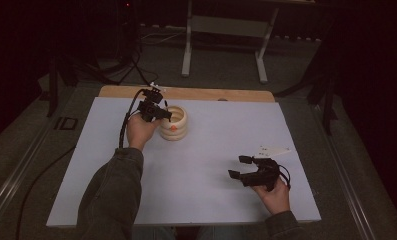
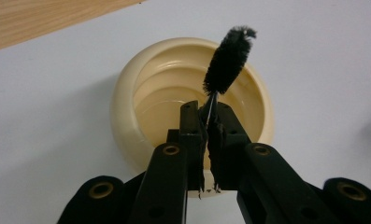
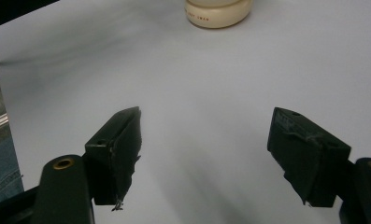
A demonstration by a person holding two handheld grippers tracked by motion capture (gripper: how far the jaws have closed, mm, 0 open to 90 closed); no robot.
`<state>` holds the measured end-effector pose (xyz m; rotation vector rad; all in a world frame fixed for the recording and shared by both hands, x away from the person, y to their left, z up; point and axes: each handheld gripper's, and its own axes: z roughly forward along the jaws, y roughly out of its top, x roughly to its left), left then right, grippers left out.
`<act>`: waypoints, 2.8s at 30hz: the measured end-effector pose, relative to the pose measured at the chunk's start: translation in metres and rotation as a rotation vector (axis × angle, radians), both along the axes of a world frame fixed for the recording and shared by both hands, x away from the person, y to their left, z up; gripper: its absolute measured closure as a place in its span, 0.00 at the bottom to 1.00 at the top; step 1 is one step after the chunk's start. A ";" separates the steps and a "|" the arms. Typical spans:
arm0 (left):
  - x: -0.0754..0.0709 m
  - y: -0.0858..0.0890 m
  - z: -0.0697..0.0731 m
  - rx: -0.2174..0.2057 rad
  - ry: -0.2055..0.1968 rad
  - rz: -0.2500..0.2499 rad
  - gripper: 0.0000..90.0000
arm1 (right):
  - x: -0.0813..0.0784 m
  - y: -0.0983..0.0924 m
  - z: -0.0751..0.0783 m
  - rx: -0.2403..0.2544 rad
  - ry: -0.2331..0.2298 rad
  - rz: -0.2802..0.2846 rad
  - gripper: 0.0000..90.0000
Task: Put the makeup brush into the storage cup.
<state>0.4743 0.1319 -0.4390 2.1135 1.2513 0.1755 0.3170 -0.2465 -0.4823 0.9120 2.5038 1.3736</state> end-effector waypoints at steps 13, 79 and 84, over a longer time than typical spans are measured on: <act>-0.001 0.001 0.002 0.012 -0.008 0.007 0.87 | 0.000 -0.001 0.001 0.005 -0.003 -0.002 0.29; -0.080 0.037 0.010 -0.044 -0.180 -0.064 0.43 | -0.002 -0.018 0.002 0.004 -0.023 -0.114 0.25; -0.086 0.039 0.009 -0.039 -0.188 -0.061 0.42 | -0.003 -0.018 0.002 0.001 -0.025 -0.119 0.25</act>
